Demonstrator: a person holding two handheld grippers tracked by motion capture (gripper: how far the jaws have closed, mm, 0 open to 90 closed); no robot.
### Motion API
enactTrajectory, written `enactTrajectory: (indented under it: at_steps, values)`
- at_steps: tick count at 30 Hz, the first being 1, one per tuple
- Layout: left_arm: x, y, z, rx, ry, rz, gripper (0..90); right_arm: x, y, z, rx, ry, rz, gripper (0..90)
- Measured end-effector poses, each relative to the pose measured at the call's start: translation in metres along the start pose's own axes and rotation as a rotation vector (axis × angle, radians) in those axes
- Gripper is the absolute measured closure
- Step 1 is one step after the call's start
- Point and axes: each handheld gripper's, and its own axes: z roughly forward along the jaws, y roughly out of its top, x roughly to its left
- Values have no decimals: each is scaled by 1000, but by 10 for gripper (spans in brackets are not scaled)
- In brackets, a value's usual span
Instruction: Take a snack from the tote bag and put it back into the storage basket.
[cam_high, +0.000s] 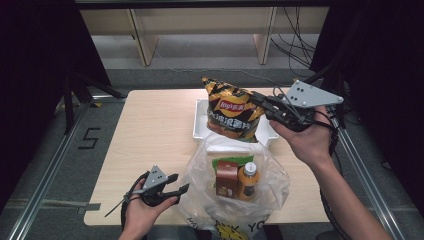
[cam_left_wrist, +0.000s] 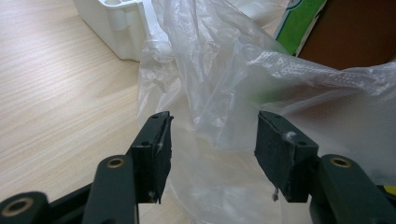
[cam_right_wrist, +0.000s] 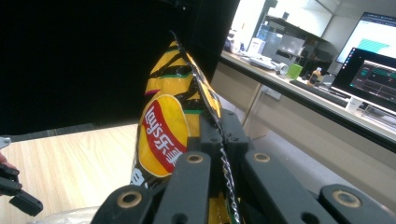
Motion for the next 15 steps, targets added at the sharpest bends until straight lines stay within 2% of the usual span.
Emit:
enactTrajectory:
  at_steps: [3,9,10,13,14,15]
  values:
    - [0,0,0,0,0,-4,451,-3,0,1,-3,-19,-6,900]
    - [0,0,0,-1,0,-4,452,-4,2,1,-12,-16,14,900]
    - [-1,0,0,0,4,-23,451,-6,4,1,-21,-27,3,900]
    - [-1,-1,0,1,2,-21,452,-7,6,1,-19,-15,3,900]
    - [-1,0,0,1,3,-20,452,-8,6,1,-26,-34,5,900]
    - [-1,0,0,0,2,-22,452,-9,7,1,-22,-31,3,900]
